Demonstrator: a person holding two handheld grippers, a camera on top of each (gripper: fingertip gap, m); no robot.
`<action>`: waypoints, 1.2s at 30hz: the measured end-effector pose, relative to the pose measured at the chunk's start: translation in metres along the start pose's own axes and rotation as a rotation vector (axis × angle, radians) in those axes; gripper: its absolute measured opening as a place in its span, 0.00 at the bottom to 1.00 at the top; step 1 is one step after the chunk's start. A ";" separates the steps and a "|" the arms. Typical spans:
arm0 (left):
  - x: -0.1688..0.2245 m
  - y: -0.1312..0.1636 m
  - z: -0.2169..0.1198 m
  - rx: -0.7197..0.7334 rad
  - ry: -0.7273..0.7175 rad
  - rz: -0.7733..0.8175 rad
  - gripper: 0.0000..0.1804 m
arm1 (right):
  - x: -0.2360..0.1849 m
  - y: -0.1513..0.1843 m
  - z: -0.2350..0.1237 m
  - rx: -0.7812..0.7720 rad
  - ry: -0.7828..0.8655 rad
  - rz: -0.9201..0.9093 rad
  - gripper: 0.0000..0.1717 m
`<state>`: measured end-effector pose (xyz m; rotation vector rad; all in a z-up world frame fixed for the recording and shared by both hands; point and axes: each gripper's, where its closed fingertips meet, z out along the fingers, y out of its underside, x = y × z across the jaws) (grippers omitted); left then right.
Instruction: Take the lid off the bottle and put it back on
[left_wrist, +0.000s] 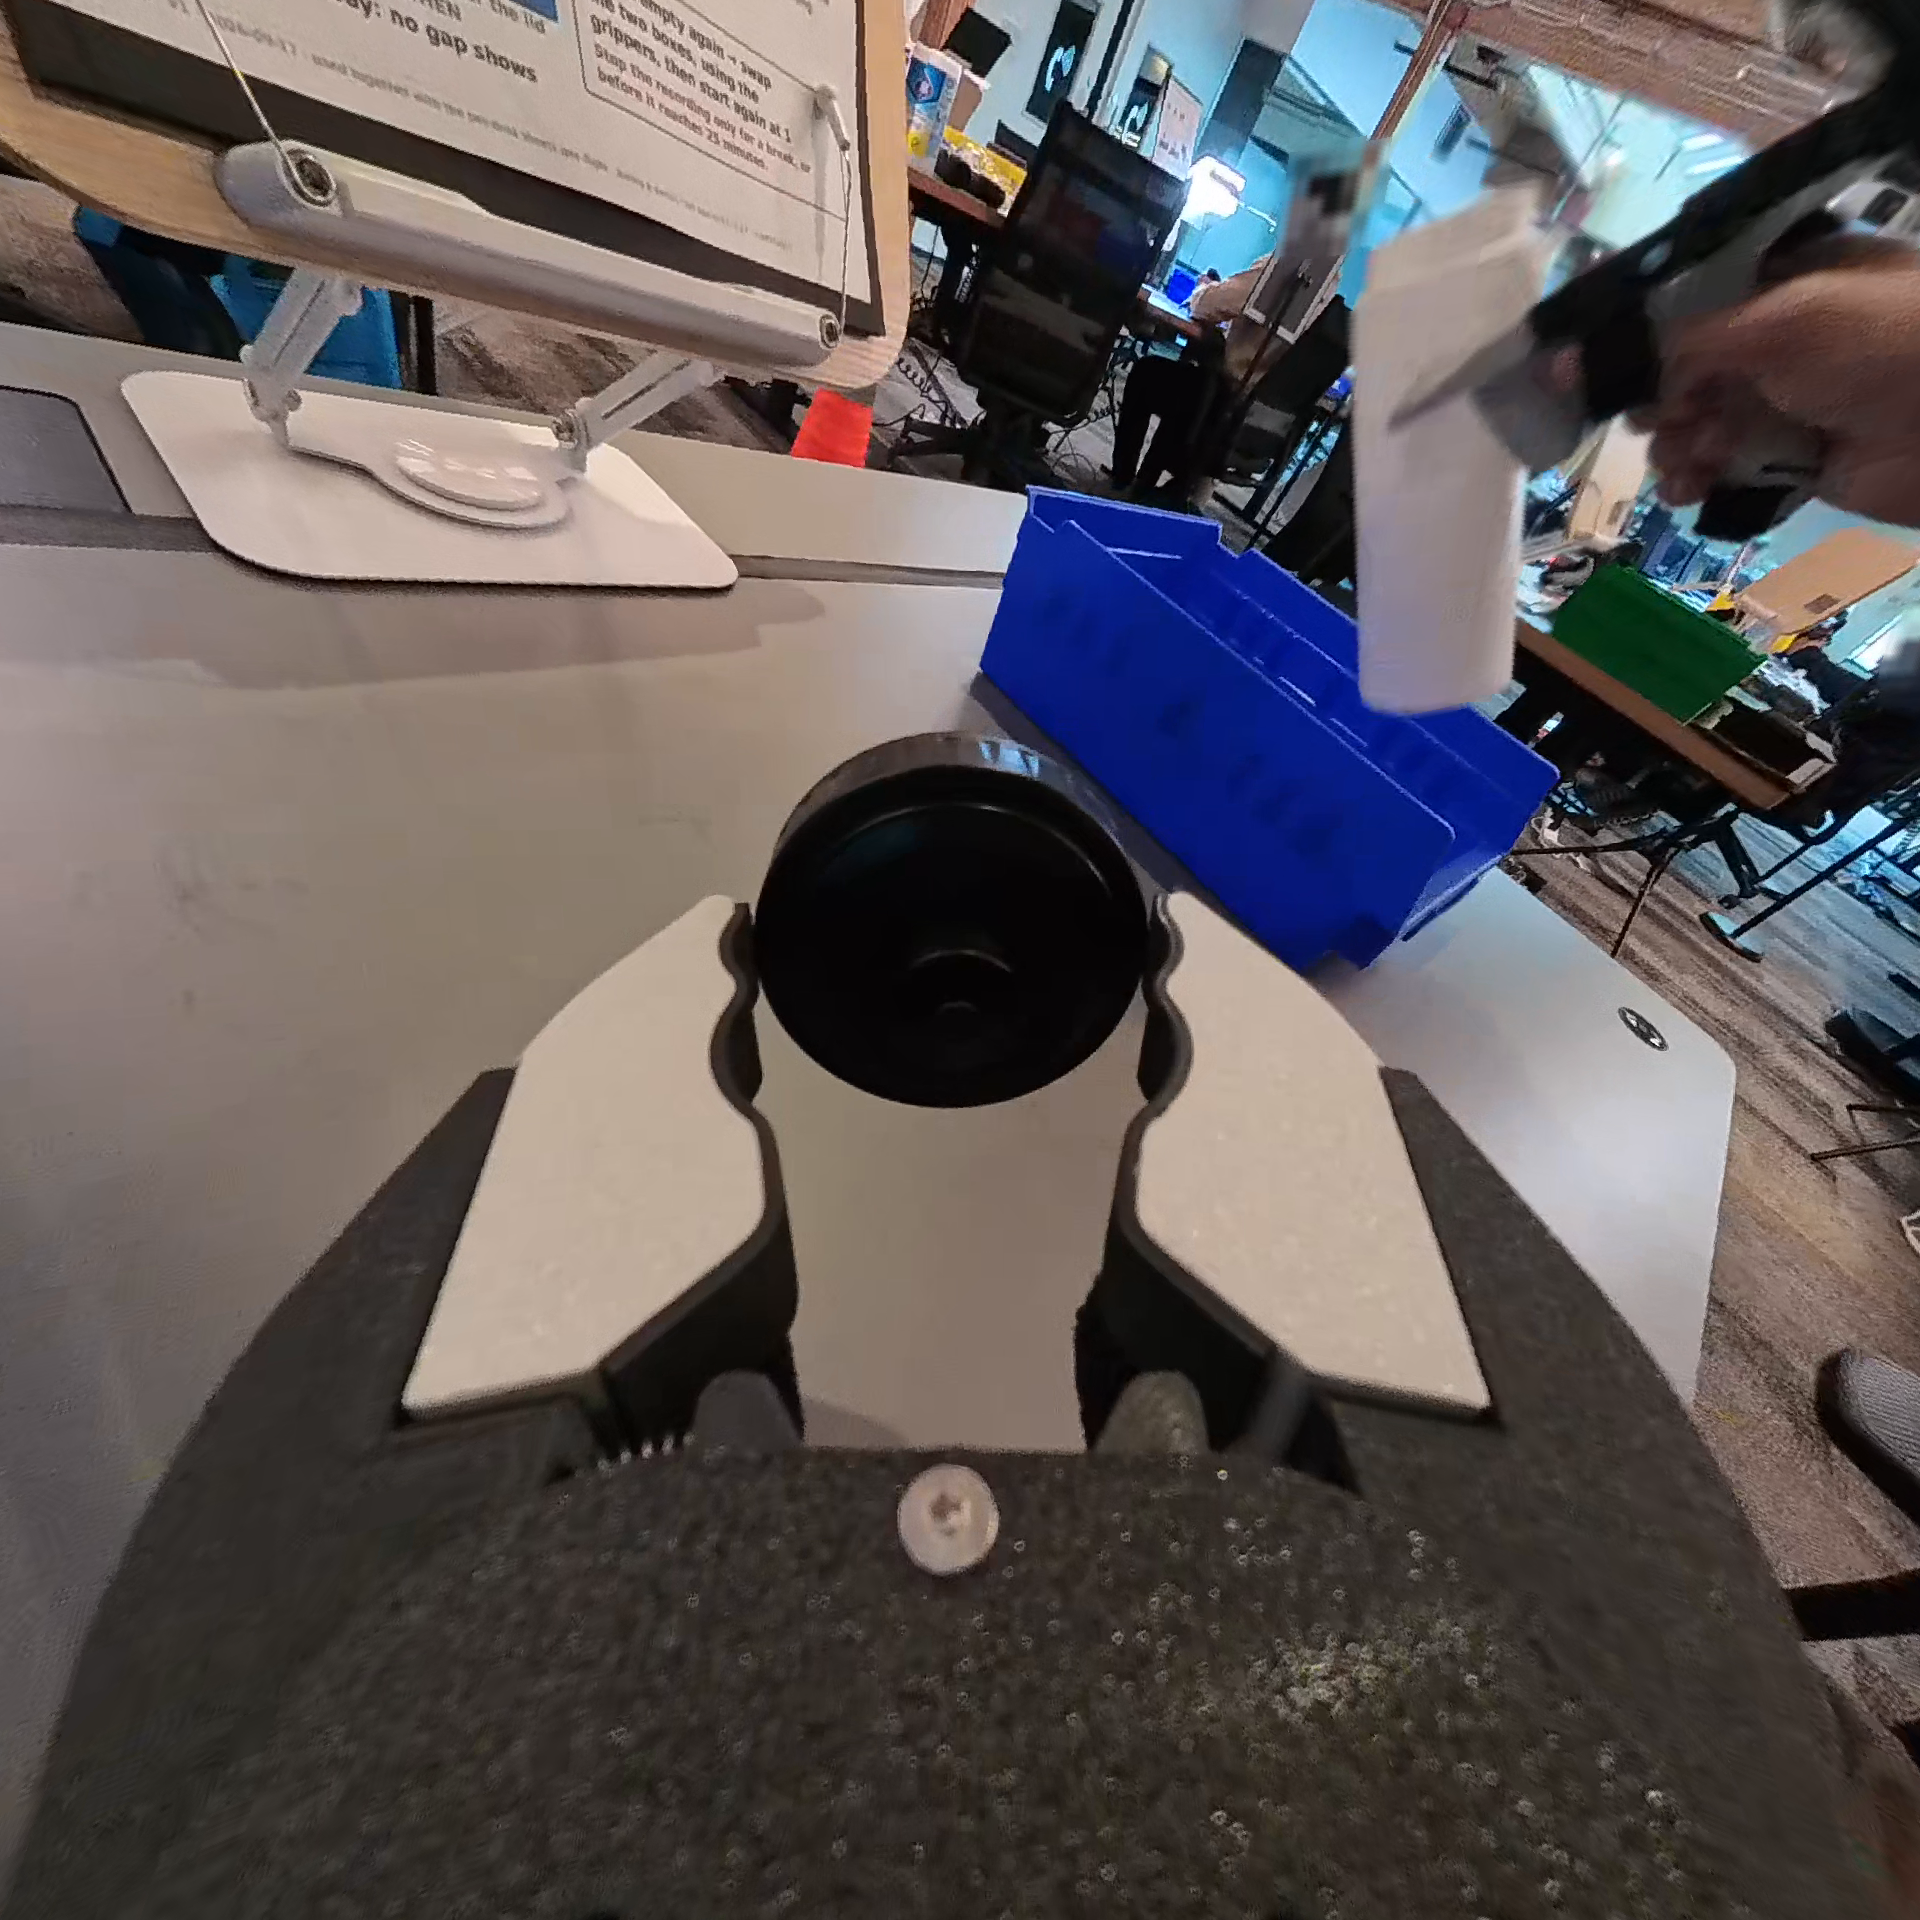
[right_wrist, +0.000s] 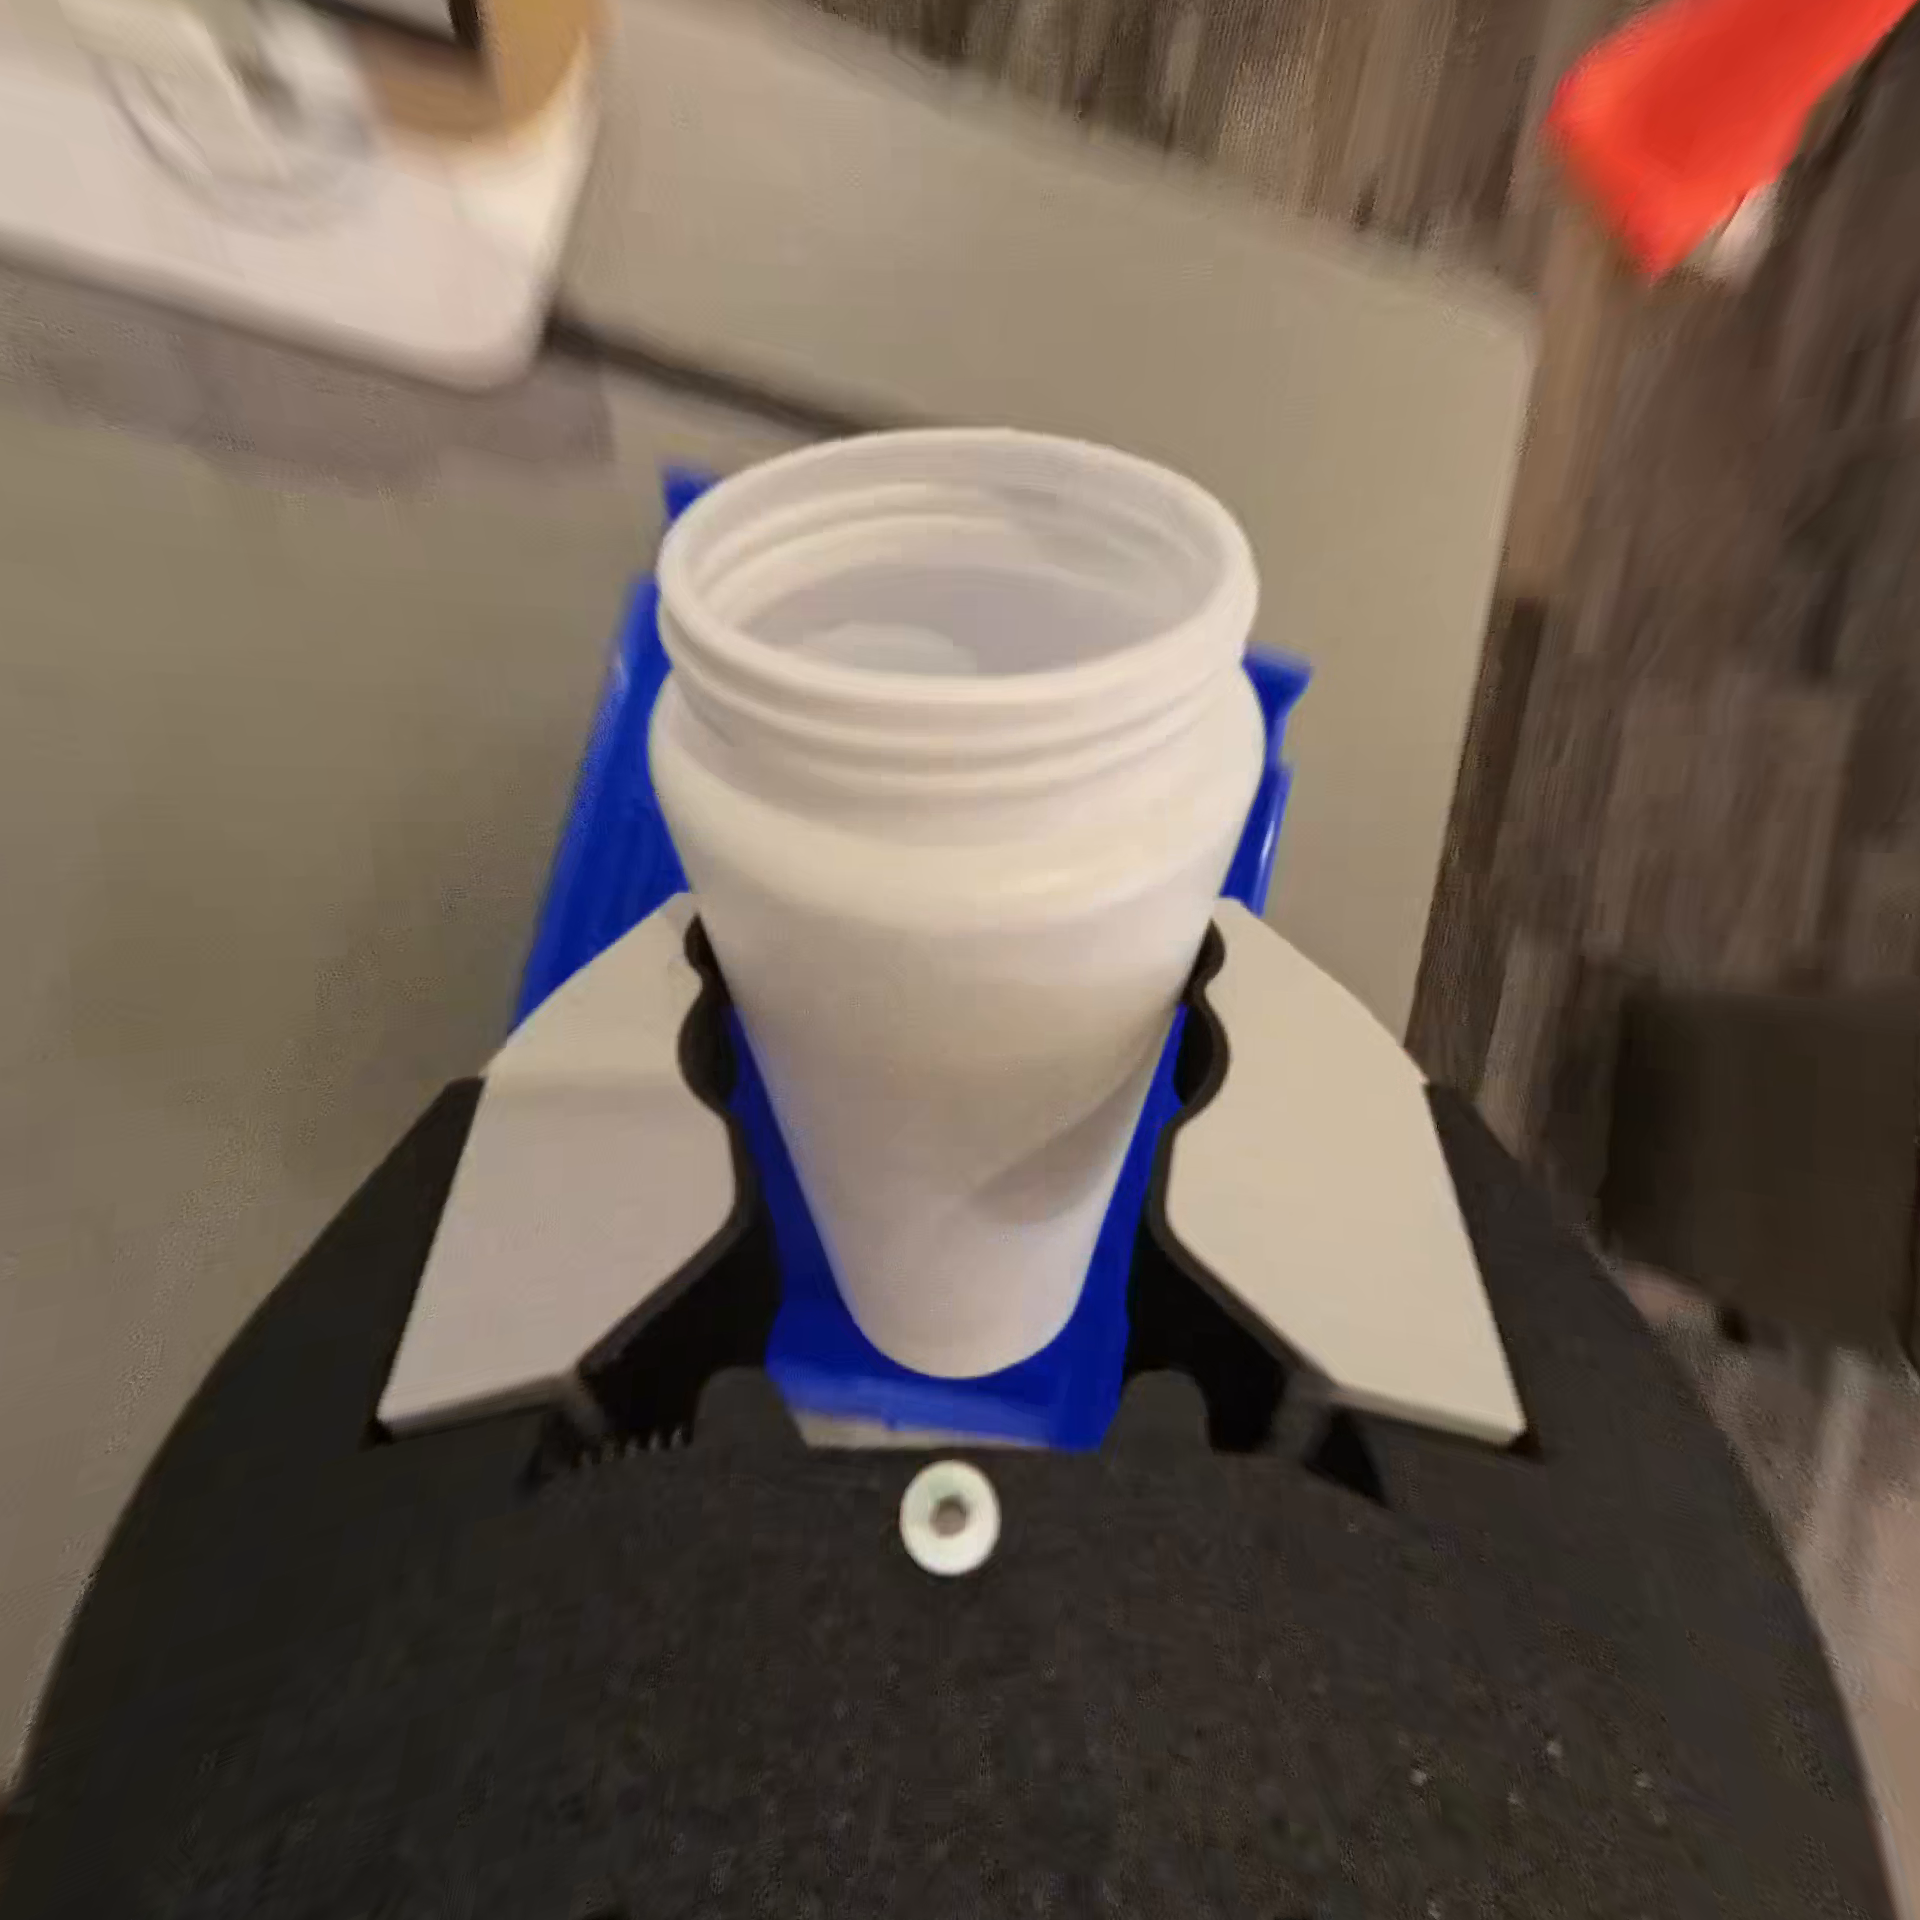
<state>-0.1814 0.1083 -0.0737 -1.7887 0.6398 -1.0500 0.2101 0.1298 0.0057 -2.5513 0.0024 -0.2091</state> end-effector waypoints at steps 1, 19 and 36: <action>0.001 0.000 0.001 -0.002 0.006 -0.003 0.39 | 0.001 0.016 0.016 -0.108 0.007 -0.006 0.49; 0.011 0.008 0.016 -0.048 0.038 0.058 0.39 | 0.026 0.110 0.158 -0.540 0.087 0.057 0.52; 0.007 0.009 0.019 -0.032 0.057 -0.009 0.39 | -0.238 0.061 -0.093 0.711 -1.010 -0.020 0.58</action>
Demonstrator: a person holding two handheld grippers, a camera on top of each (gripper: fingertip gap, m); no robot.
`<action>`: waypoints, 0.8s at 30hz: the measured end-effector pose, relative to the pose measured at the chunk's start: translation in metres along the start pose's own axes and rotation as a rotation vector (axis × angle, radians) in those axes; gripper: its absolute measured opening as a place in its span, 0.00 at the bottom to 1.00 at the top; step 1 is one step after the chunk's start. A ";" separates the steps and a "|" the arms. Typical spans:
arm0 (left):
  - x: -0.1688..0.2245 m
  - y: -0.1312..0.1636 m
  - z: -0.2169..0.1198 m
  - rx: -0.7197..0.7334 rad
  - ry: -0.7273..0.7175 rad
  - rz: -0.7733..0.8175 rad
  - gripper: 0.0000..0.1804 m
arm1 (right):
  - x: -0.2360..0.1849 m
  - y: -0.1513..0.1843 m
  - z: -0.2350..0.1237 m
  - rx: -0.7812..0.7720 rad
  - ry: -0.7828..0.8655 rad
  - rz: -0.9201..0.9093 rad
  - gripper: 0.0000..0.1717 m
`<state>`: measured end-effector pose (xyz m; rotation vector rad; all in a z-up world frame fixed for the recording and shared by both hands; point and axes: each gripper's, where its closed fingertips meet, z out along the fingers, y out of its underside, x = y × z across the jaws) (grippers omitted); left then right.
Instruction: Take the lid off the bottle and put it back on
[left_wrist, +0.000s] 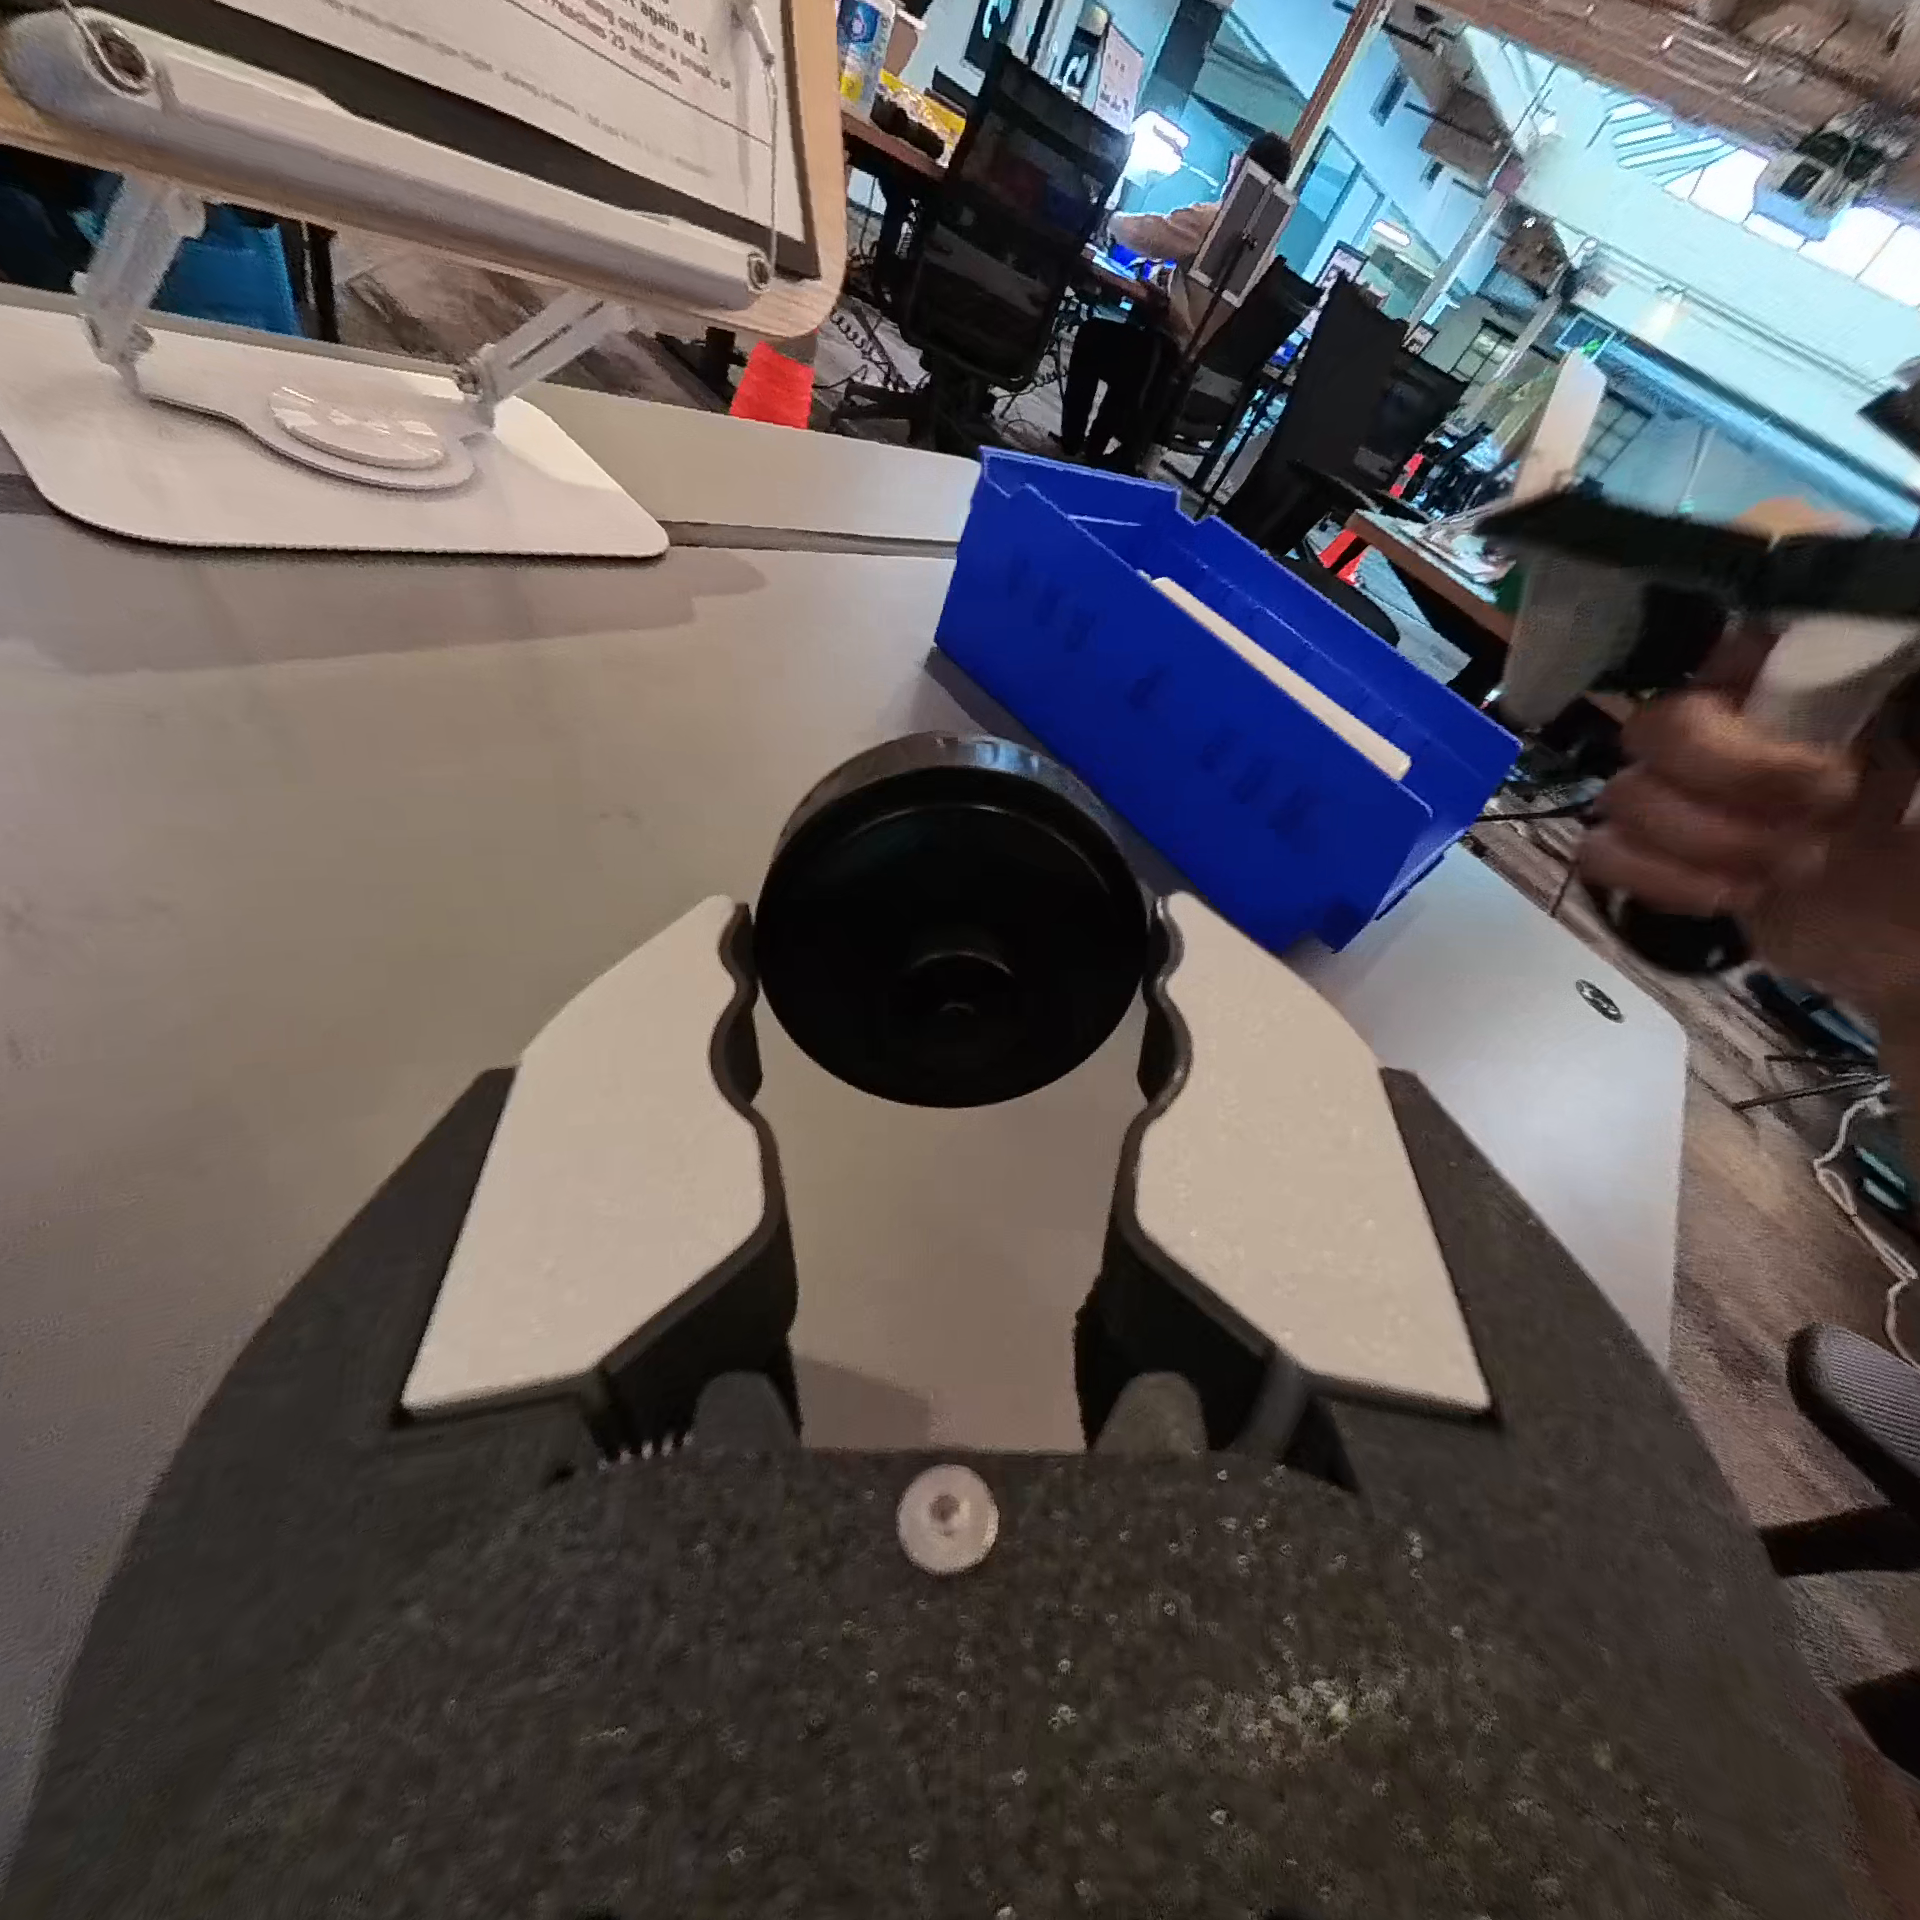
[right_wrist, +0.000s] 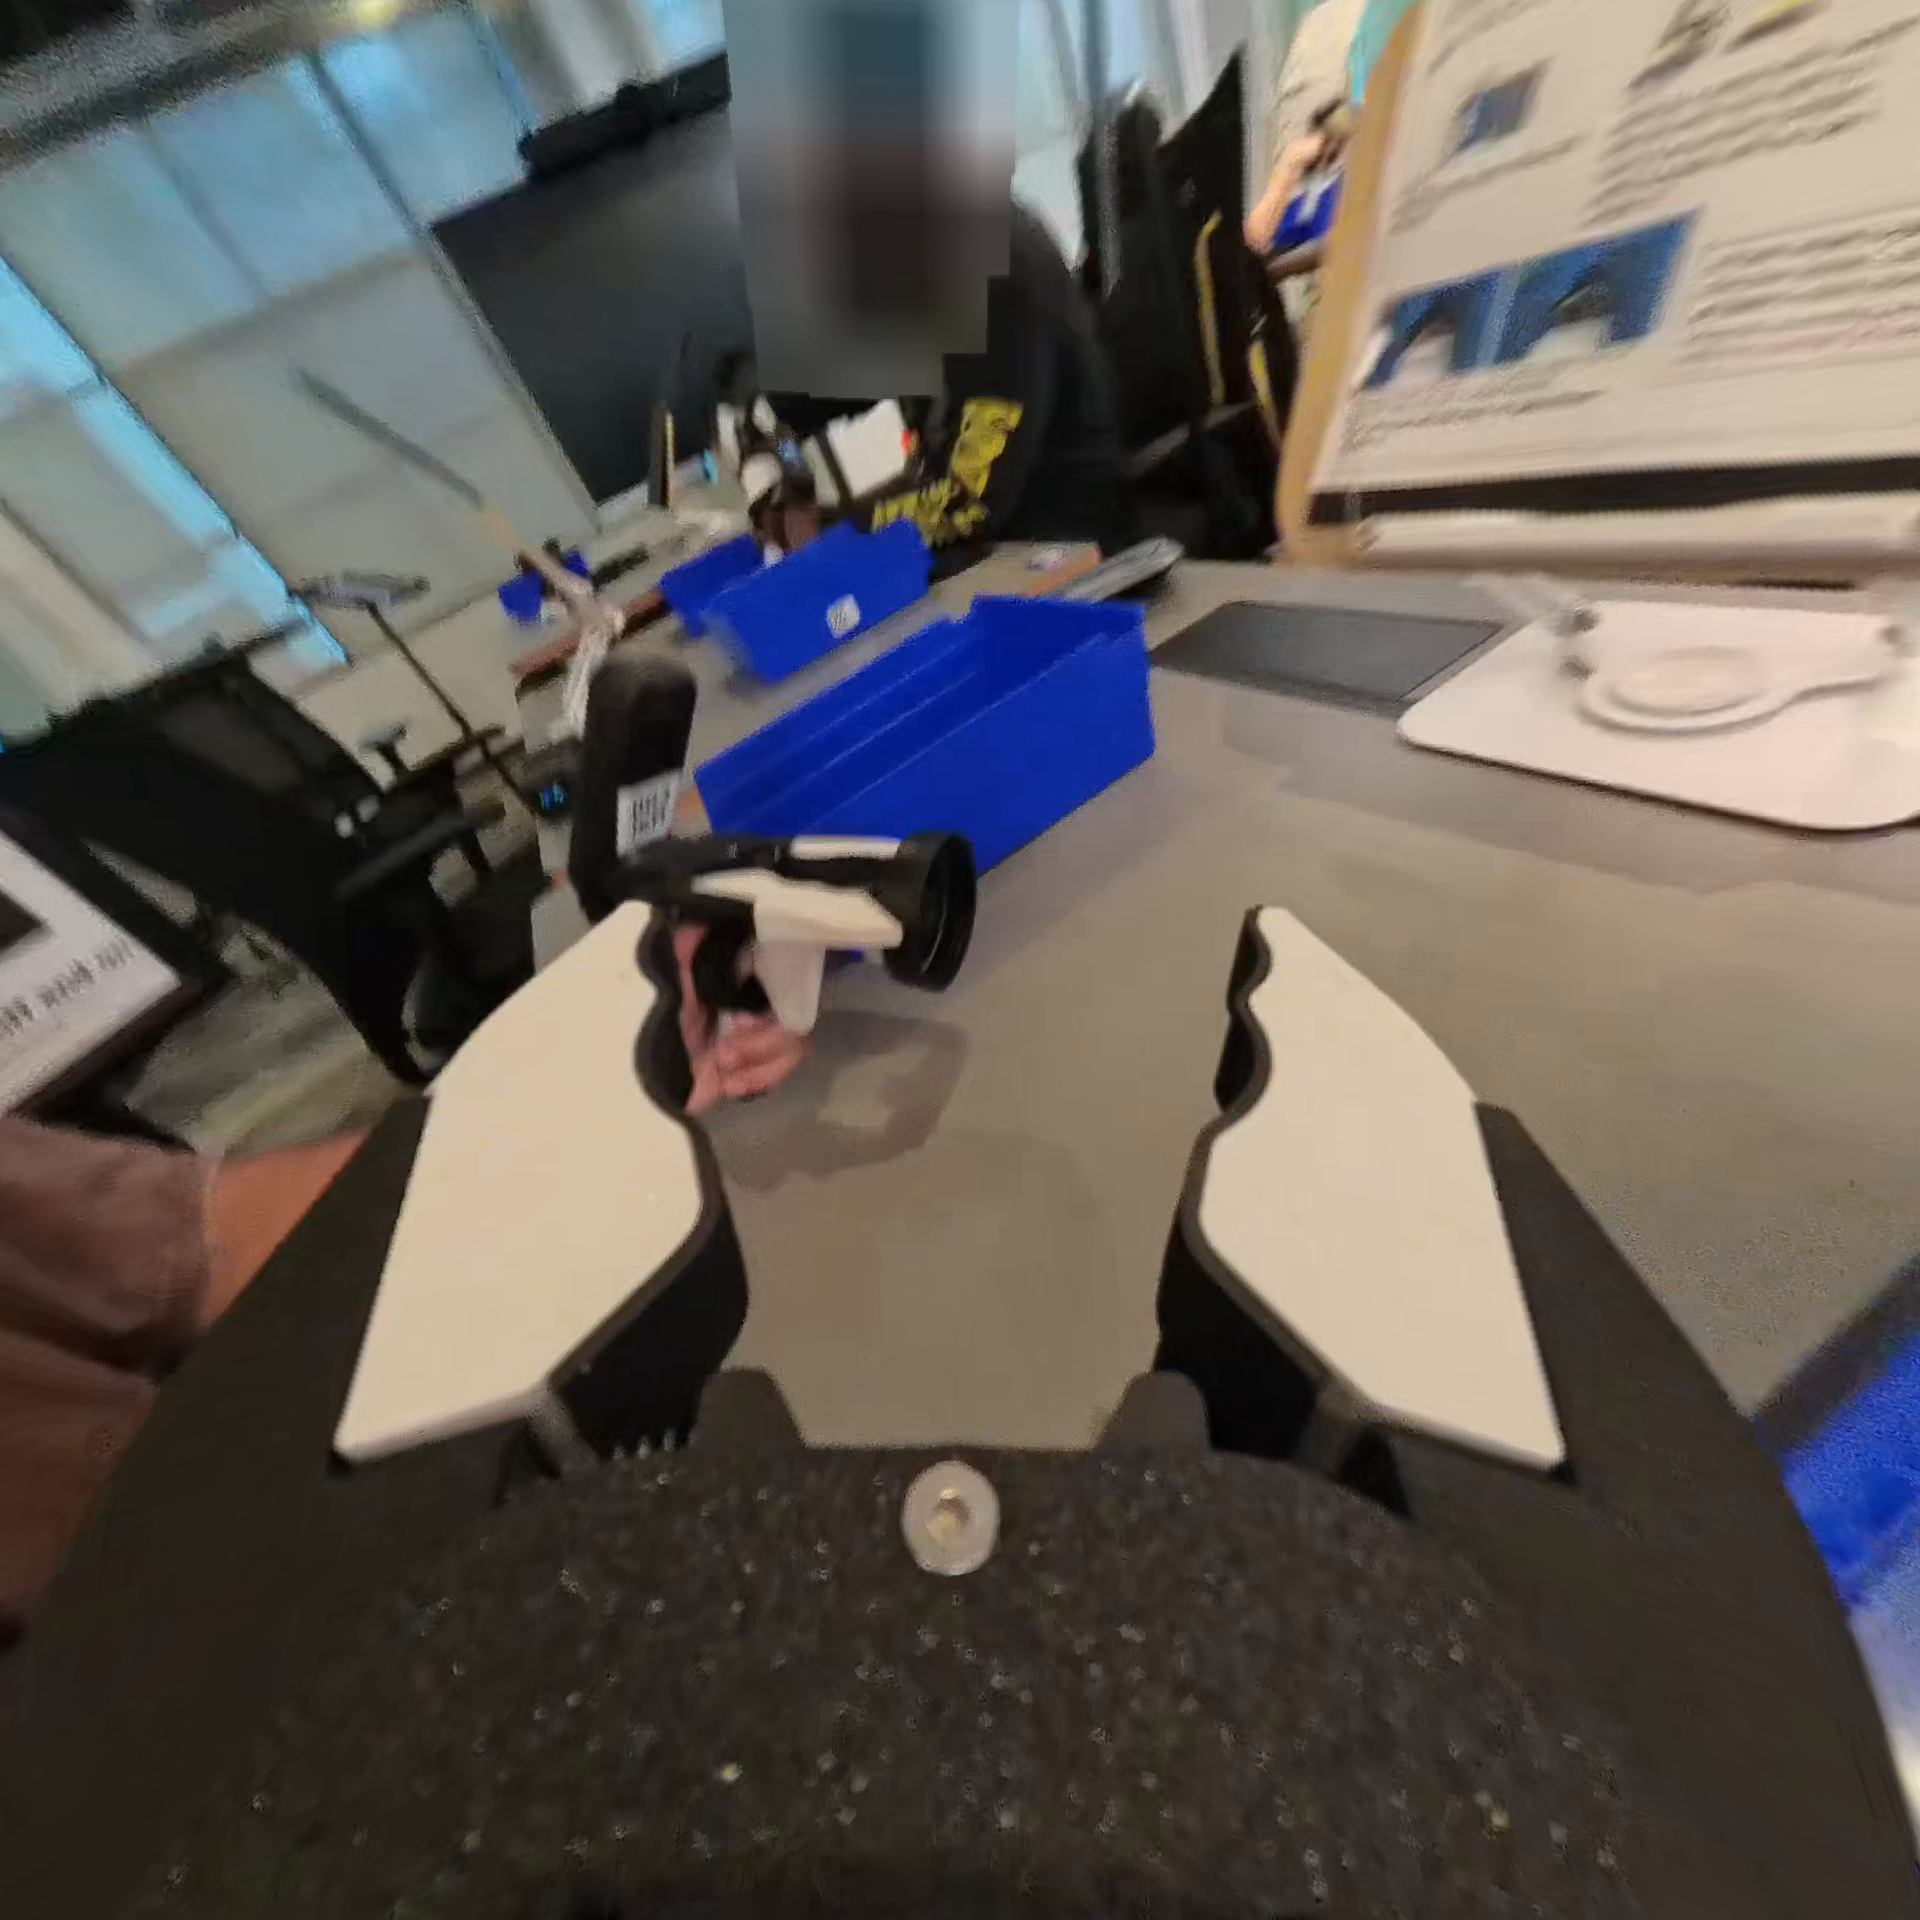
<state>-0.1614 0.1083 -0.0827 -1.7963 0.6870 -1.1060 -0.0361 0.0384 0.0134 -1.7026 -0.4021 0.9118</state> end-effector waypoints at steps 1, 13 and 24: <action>-0.001 0.002 0.000 -0.007 -0.002 -0.002 0.39 | -0.006 0.019 0.011 -0.041 0.001 -0.051 0.59; -0.012 0.020 -0.019 -0.075 -0.077 -0.060 0.39 | 0.002 0.099 0.087 -0.227 0.229 -0.735 0.59; 0.014 0.069 -0.016 -0.312 -0.087 -0.106 0.39 | -0.031 0.128 0.119 -0.274 0.117 -1.004 0.56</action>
